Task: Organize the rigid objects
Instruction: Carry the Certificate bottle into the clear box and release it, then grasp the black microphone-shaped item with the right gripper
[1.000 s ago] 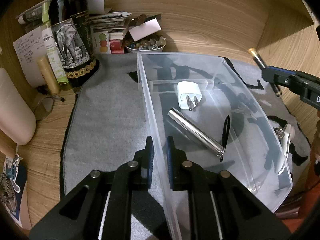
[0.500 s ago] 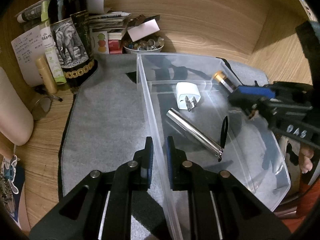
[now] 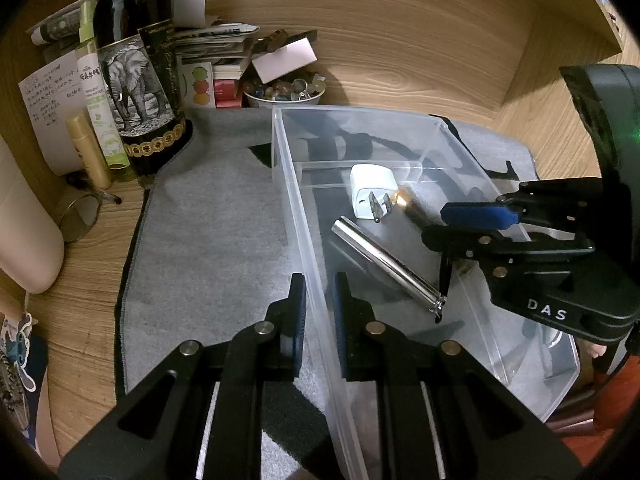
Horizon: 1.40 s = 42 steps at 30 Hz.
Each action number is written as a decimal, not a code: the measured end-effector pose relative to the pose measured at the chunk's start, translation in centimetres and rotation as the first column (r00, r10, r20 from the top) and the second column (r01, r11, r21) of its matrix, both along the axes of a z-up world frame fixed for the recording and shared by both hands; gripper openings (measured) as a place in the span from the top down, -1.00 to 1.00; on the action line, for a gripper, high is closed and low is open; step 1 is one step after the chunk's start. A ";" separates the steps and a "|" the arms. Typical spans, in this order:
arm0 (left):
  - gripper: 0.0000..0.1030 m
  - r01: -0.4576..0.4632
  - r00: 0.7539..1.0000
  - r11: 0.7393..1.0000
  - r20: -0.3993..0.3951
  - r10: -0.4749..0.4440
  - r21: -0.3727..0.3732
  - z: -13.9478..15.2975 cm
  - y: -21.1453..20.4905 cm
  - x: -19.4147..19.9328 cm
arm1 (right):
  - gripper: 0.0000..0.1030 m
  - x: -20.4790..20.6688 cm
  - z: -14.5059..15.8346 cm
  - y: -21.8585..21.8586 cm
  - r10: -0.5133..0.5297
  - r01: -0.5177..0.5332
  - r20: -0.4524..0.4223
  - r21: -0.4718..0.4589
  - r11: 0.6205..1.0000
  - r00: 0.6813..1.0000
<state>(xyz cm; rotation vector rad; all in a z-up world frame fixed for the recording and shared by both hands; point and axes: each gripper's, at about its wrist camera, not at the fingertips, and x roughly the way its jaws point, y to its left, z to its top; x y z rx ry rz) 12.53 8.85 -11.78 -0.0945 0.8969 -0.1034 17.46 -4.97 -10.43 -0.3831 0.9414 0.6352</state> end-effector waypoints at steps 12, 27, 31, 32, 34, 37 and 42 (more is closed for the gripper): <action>0.74 0.000 1.000 1.000 -0.003 0.000 0.003 0.0 -0.1 0.0 | 0.19 -0.2 4.3 -5.7 -0.156 0.146 0.119 0.092 0.985 0.981; 0.75 -0.011 1.000 1.000 -0.013 0.011 0.007 0.0 -0.1 0.0 | 0.18 4.7 -0.5 -11.9 -0.328 0.328 -0.010 0.027 0.944 0.945; 0.75 -0.011 1.000 1.000 -0.012 0.011 0.012 0.0 -0.1 0.0 | 0.19 5.7 -2.7 -12.1 -0.333 0.332 -0.057 -0.023 0.943 0.941; 0.75 -0.011 1.000 1.000 -0.011 0.012 0.013 0.0 -0.1 0.0 | 0.19 5.9 -3.1 -12.3 -0.339 0.338 -0.064 -0.029 0.941 0.938; 0.75 -0.014 1.000 1.000 -0.010 0.014 0.012 0.1 -0.1 -0.1 | 0.19 6.2 -3.6 -12.5 -0.348 0.346 -0.073 -0.035 0.938 0.935; 0.75 -0.016 1.000 1.000 -0.011 0.017 0.011 0.1 -0.1 -0.1 | 0.29 6.6 -4.1 -12.5 -0.344 0.342 -0.082 -0.042 0.939 0.935; 0.75 -0.017 1.000 1.000 -0.012 0.017 0.009 0.1 0.0 -0.1 | 0.54 6.4 -4.6 -11.9 -0.307 0.305 -0.062 -0.048 0.951 0.950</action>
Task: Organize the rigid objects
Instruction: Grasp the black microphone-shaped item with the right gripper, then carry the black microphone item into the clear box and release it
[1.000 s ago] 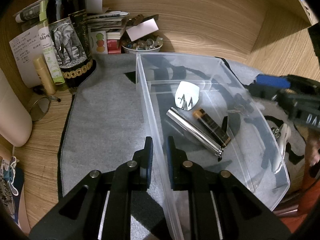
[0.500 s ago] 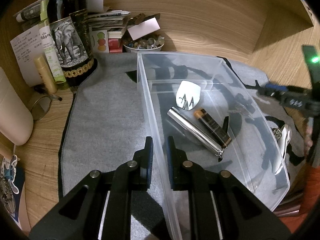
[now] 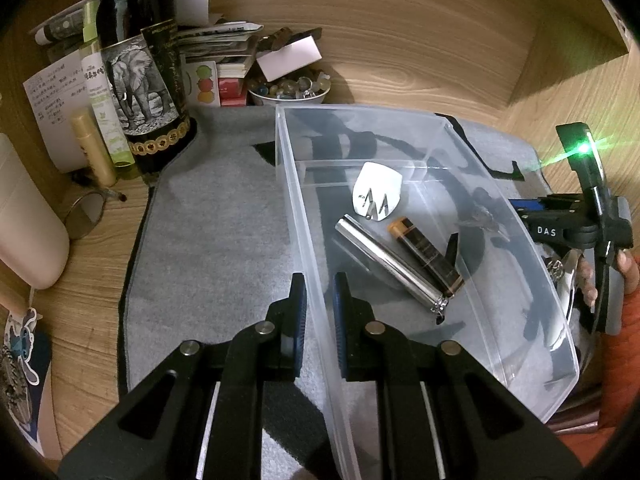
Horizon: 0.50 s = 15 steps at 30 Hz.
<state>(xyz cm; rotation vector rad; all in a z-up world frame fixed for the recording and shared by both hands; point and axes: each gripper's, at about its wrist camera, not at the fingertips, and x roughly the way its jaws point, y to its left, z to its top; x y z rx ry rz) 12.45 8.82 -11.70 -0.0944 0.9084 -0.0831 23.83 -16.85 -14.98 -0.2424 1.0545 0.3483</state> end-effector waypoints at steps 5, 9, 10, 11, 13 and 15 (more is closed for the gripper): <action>0.75 -0.001 1.000 1.000 -0.001 0.001 -0.001 0.1 0.1 0.0 | 0.58 -0.7 0.8 -0.2 0.008 -0.008 0.037 0.009 1.000 0.999; 0.75 0.001 1.000 1.000 0.004 -0.001 0.001 0.2 0.1 0.0 | 0.58 -1.6 2.2 -0.2 0.006 -0.007 0.075 0.019 1.000 0.997; 0.75 0.001 1.000 1.000 0.004 -0.001 0.001 0.2 0.1 0.0 | 0.58 -1.6 2.4 0.0 0.006 -0.008 0.085 0.022 1.000 0.996; 0.75 0.001 1.000 1.000 0.005 -0.001 0.001 0.2 0.1 0.0 | 0.58 -1.8 3.0 0.2 0.006 -0.008 0.099 0.027 1.000 0.995; 0.75 0.000 1.000 1.000 0.004 0.000 0.000 0.2 0.1 0.0 | 0.58 -2.4 3.9 0.4 0.010 -0.015 0.125 0.036 0.999 0.992; 0.75 0.000 1.000 1.000 0.005 0.000 0.000 0.3 0.1 0.0 | 0.58 -3.1 5.0 0.6 0.020 -0.027 0.152 0.044 0.999 0.988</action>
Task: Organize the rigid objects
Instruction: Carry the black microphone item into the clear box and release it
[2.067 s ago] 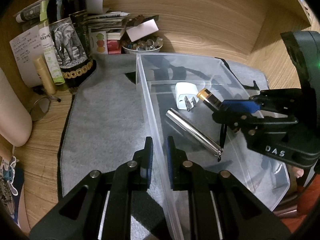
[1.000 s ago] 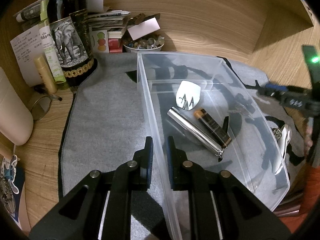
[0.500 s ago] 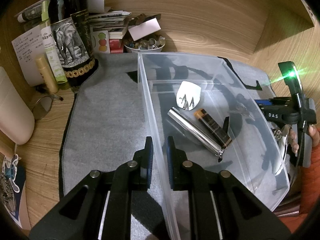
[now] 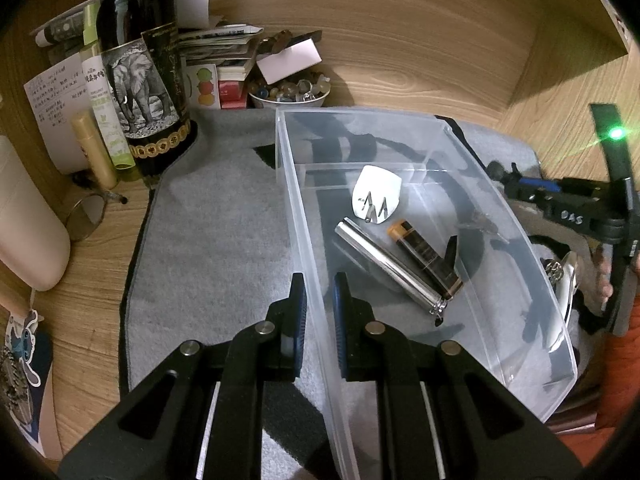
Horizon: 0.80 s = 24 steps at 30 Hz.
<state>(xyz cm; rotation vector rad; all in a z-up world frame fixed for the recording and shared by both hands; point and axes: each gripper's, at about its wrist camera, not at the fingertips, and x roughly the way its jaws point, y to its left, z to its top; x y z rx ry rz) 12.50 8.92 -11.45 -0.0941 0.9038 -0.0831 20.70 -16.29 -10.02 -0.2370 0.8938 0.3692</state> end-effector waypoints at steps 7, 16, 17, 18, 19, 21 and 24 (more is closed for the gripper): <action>0.75 -0.005 1.000 1.000 0.001 0.005 -0.002 0.0 -0.1 0.1 | 0.58 -1.2 2.8 1.2 0.039 -0.042 0.079 0.037 0.998 0.996; 0.75 -0.004 1.000 1.000 0.002 0.004 -0.002 0.0 -0.1 0.1 | 0.58 -3.2 4.7 4.0 0.127 -0.137 0.136 0.071 0.988 0.983; 0.75 -0.004 1.000 1.000 0.002 0.004 -0.002 0.0 -0.1 0.1 | 0.58 -3.3 4.8 4.4 0.141 -0.153 0.137 0.079 0.985 0.980; 0.75 -0.004 1.000 1.000 0.002 0.004 -0.001 0.0 -0.1 0.1 | 0.58 -3.4 4.8 4.8 0.149 -0.162 0.136 0.085 0.983 0.979; 0.75 -0.004 1.000 1.000 0.002 0.004 -0.001 0.0 -0.1 0.1 | 0.58 -3.5 4.8 5.1 0.157 -0.169 0.133 0.091 0.981 0.979; 0.75 -0.004 1.000 1.000 0.002 0.004 -0.001 0.0 -0.1 0.1 | 0.58 -3.6 4.5 6.1 0.179 -0.191 0.118 0.102 0.976 0.977; 0.75 -0.003 1.000 1.000 0.002 0.003 -0.002 0.0 -0.1 0.1 | 0.58 -3.7 3.8 7.4 0.209 -0.218 0.091 0.108 0.970 0.974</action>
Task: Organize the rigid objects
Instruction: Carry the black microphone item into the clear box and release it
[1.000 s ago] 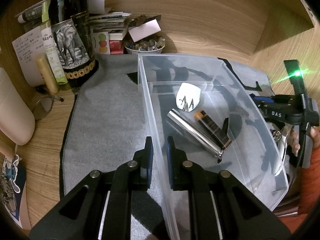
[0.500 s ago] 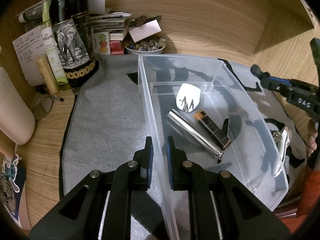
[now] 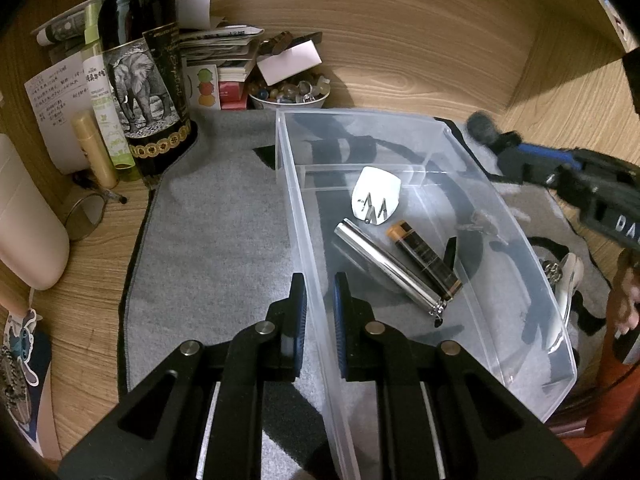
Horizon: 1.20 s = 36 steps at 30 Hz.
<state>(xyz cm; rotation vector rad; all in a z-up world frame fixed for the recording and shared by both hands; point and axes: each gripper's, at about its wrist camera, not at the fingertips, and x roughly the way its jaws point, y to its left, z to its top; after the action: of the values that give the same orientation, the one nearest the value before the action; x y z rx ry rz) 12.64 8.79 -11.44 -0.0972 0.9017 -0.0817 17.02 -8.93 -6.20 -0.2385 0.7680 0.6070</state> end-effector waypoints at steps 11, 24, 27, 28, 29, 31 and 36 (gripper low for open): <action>0.75 0.010 1.000 1.000 -0.001 -0.010 0.000 0.1 -0.2 0.2 | 0.58 0.1 -3.5 3.0 0.059 -0.064 -0.100 -0.054 0.996 0.993; 0.75 0.009 1.000 1.000 0.000 -0.009 -0.001 0.1 -0.2 0.2 | 0.07 -0.2 -3.1 2.5 0.054 -0.057 -0.074 -0.045 0.997 0.996; 0.75 0.007 1.000 1.000 -0.001 -0.007 -0.001 0.1 -0.1 0.2 | 0.07 -0.2 -1.8 1.6 0.036 -0.037 -0.043 -0.029 0.999 0.998; 0.75 0.007 1.000 1.000 -0.001 -0.007 -0.001 0.1 -0.1 0.2 | 0.06 -0.2 -1.4 1.3 0.028 -0.029 -0.033 -0.026 0.999 0.999; 0.75 0.007 1.000 1.000 -0.001 -0.007 -0.002 0.1 -0.1 0.2 | 0.06 -0.2 -1.0 0.9 0.016 -0.016 -0.021 -0.024 1.000 1.000; 0.75 0.007 1.000 1.000 -0.001 -0.007 -0.002 0.0 -0.1 0.2 | 0.04 -0.1 -0.4 0.2 -0.007 0.007 -0.002 -0.022 1.000 1.000; 0.75 0.006 1.000 1.000 -0.001 -0.006 -0.002 0.1 -0.1 0.2 | -0.23 0.0 0.9 -2.9 -0.097 0.099 0.061 -0.039 0.994 0.993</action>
<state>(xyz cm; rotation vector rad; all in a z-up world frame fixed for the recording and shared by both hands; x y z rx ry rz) 12.83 8.66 -11.39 -0.0964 0.9030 -0.0885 17.05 -11.78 -5.27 -0.2550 0.7315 0.4894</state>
